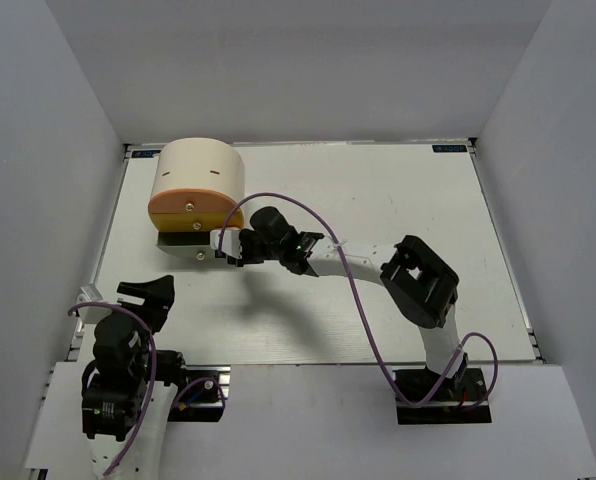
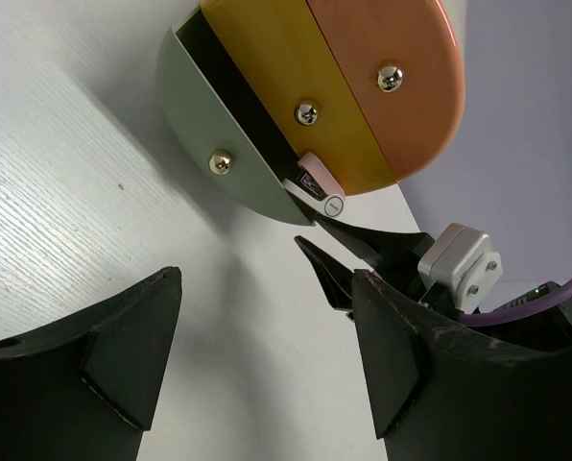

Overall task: Sort the stationery into containers
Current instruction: Place the stationery into the container

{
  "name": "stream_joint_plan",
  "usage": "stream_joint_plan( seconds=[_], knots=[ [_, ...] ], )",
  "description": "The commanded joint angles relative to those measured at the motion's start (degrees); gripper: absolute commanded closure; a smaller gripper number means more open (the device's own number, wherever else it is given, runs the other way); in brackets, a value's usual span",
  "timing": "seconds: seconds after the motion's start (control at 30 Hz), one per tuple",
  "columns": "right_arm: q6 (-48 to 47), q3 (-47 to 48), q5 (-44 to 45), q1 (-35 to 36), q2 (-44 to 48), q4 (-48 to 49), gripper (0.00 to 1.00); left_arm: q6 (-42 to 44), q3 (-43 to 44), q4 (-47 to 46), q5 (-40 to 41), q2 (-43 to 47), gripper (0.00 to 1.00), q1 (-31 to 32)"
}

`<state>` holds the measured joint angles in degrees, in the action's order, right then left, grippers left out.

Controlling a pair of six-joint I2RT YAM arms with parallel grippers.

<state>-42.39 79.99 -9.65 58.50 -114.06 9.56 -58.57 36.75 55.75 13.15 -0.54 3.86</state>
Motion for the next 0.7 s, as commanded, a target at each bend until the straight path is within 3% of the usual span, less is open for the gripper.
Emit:
stream_joint_plan(
  seconds=[0.0, 0.43, 0.67],
  knots=[
    [0.0, 1.4, 0.6, -0.3, -0.9, 2.4, 0.61, -0.1, -0.3, 0.7, 1.0, 0.3, 0.19, 0.0],
    [-0.2, 2.7, 0.2, -0.2, -2.5, 2.4, 0.50, -0.1, -0.3, 0.7, 1.0, 0.3, 0.19, 0.0],
    [-0.8, 4.5, -4.1, -0.3, -2.8, -1.3, 0.64, -0.1, -0.3, 0.7, 1.0, 0.3, 0.19, 0.0]
  ],
)
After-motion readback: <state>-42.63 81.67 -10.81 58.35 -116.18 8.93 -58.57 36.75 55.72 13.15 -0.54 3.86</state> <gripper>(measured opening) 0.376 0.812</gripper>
